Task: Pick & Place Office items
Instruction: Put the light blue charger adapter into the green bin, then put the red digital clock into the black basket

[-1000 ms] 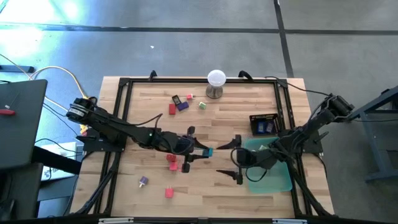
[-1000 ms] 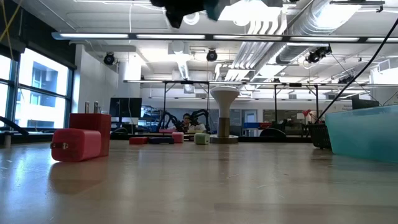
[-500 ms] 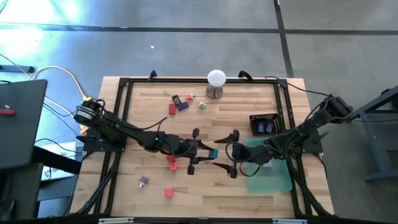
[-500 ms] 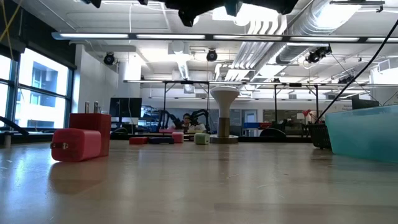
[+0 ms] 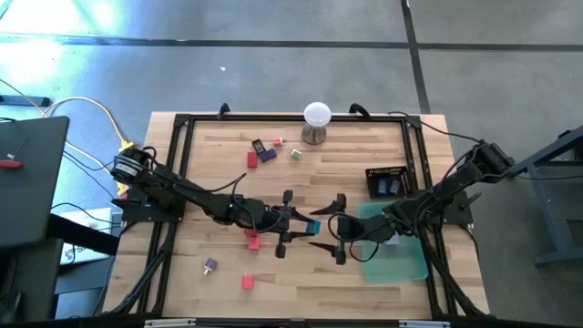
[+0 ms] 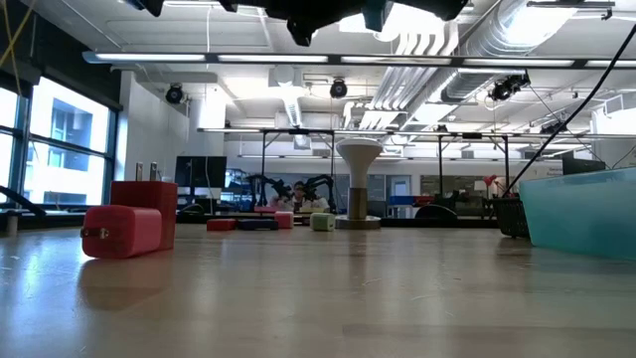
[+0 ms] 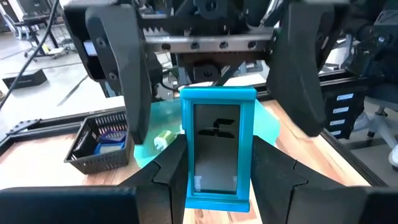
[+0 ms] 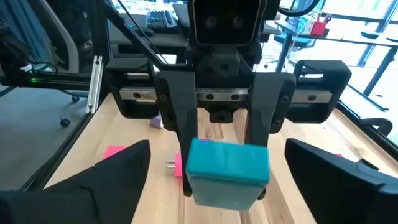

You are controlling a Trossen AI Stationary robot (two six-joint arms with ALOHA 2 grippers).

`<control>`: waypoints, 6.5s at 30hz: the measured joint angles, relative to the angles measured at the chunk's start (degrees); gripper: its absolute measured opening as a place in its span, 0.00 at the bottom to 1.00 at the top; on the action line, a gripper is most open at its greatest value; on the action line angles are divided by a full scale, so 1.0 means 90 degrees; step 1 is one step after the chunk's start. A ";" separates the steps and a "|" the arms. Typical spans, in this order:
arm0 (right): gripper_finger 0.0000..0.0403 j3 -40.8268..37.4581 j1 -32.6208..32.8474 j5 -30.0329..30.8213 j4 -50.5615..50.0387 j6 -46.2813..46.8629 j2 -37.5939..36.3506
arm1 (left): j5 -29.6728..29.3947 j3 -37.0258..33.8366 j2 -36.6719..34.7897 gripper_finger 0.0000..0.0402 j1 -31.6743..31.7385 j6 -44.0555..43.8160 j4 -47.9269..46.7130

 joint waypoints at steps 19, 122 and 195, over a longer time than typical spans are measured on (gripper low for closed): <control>0.49 -0.0002 0.0000 0.0031 0.0057 -0.0228 0.0039 | -0.0007 0.0000 -0.0005 0.31 -0.0005 0.0058 0.0056; 0.36 -0.0676 -0.0803 0.2472 -1.0397 1.0518 -0.1047 | -0.0151 0.0000 0.0029 0.87 0.0019 -0.1059 -0.1907; 0.43 -0.0192 0.1205 0.5003 -1.0049 1.0273 -0.1059 | -0.0570 -0.0005 -0.1747 0.87 0.0092 -0.1373 -0.5183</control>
